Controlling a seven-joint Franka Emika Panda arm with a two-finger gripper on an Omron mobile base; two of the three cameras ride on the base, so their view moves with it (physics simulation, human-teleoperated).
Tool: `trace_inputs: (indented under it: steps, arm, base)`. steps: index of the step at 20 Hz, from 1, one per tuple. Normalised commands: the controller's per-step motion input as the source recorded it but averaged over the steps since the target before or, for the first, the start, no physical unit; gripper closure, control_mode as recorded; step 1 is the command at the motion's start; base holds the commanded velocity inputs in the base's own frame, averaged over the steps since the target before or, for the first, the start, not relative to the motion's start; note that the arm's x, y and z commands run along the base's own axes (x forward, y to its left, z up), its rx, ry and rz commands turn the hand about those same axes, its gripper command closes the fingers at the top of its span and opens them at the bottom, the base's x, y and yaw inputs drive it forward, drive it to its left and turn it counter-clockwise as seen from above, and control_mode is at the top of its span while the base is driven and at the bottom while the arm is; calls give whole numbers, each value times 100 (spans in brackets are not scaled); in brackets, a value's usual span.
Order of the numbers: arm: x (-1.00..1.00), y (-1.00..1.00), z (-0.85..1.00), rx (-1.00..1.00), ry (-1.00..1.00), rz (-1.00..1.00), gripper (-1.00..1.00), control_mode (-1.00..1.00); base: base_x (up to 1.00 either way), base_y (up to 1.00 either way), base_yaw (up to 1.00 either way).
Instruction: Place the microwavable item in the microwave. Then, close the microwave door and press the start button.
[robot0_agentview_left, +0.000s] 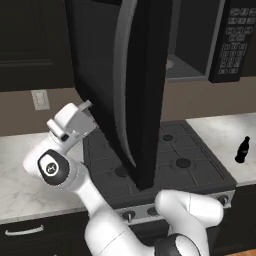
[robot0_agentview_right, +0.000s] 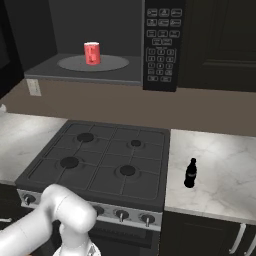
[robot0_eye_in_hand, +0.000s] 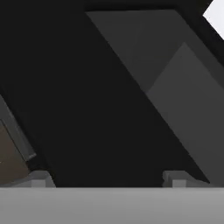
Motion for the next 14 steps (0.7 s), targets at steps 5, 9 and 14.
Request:
trace_inputs:
  steps: [5, 9, 14]
  arm:
    - [-8, -100, 32, 27, 0, 8, -100, -100]
    - [-1, -100, 28, 27, 0, 13, -100, -100]
    - [2, -100, 18, 19, 3, 21, -100, -100]
  base:
    - [0, 0, 0]
    - [0, 0, 0]
    - [0, 0, 0]
